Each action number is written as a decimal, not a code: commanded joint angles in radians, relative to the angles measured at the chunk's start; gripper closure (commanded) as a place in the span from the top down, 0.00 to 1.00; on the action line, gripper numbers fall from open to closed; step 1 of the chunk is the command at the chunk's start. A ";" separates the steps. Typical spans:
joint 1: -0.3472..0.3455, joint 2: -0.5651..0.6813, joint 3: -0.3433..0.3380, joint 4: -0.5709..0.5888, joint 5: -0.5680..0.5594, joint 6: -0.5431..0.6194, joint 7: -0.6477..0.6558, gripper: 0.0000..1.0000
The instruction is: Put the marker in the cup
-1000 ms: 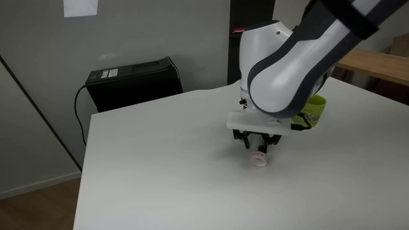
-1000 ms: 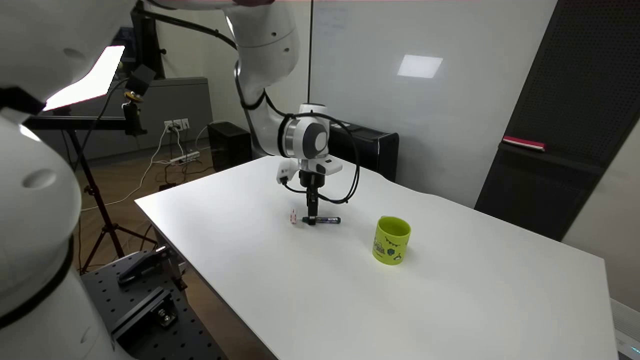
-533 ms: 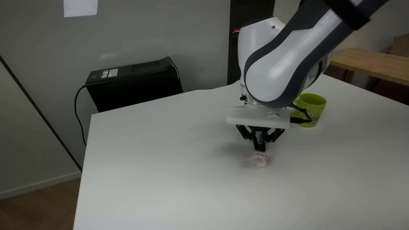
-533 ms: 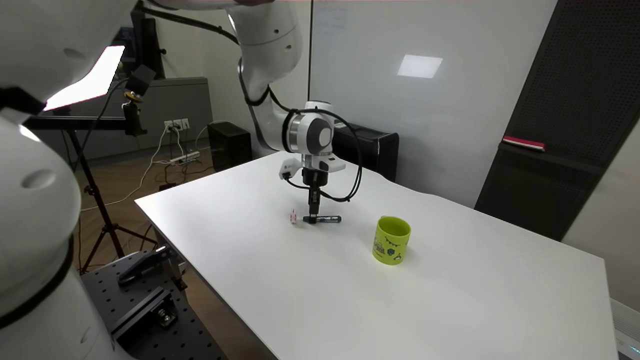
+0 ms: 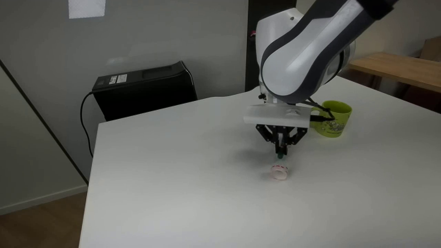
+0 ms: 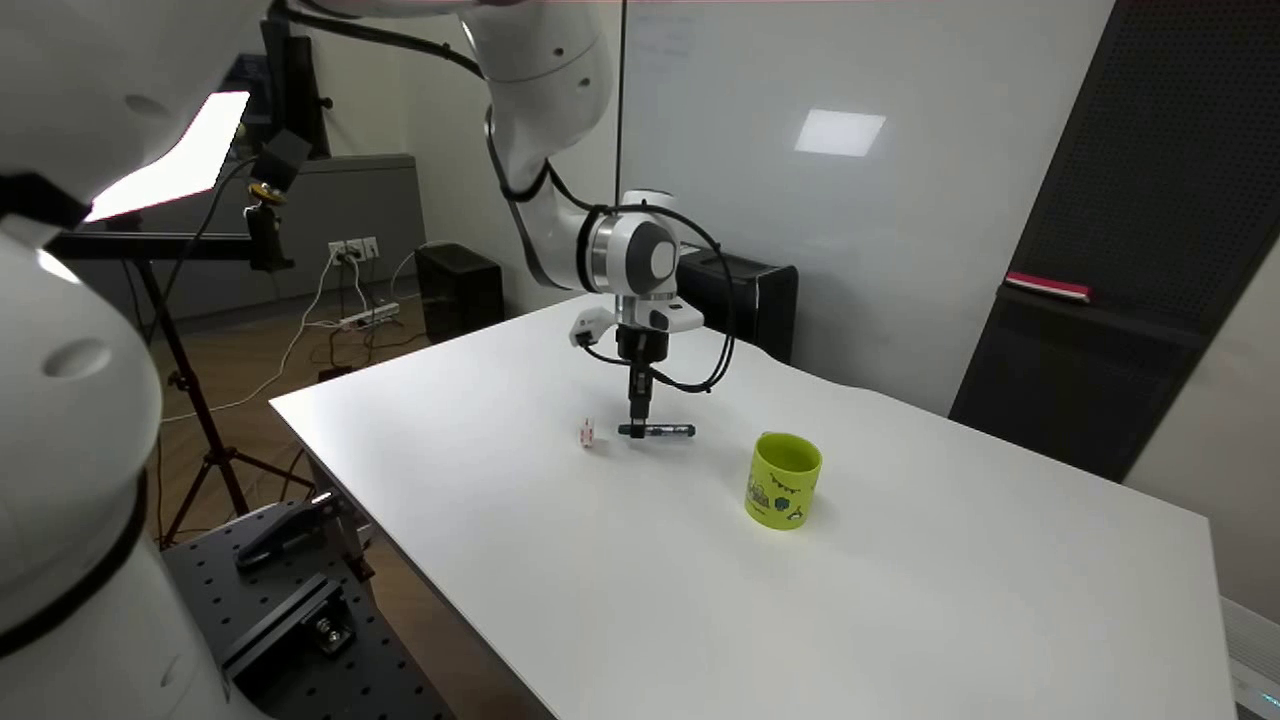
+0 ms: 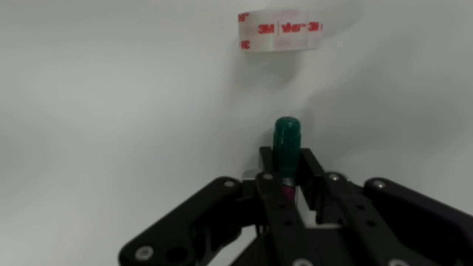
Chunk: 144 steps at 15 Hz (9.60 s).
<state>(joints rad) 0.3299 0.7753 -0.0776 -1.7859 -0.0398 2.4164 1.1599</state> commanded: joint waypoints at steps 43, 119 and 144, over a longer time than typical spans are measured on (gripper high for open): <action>-0.375 -0.405 0.079 -0.310 0.602 0.030 -0.348 0.05; -0.422 -0.193 -0.079 -0.185 1.181 -0.248 -0.935 1.00; 0.096 -0.250 -0.048 -0.237 -0.197 0.179 -0.307 1.00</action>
<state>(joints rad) 0.4340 0.5488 -0.1379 -1.9906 -0.2032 2.5254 0.8150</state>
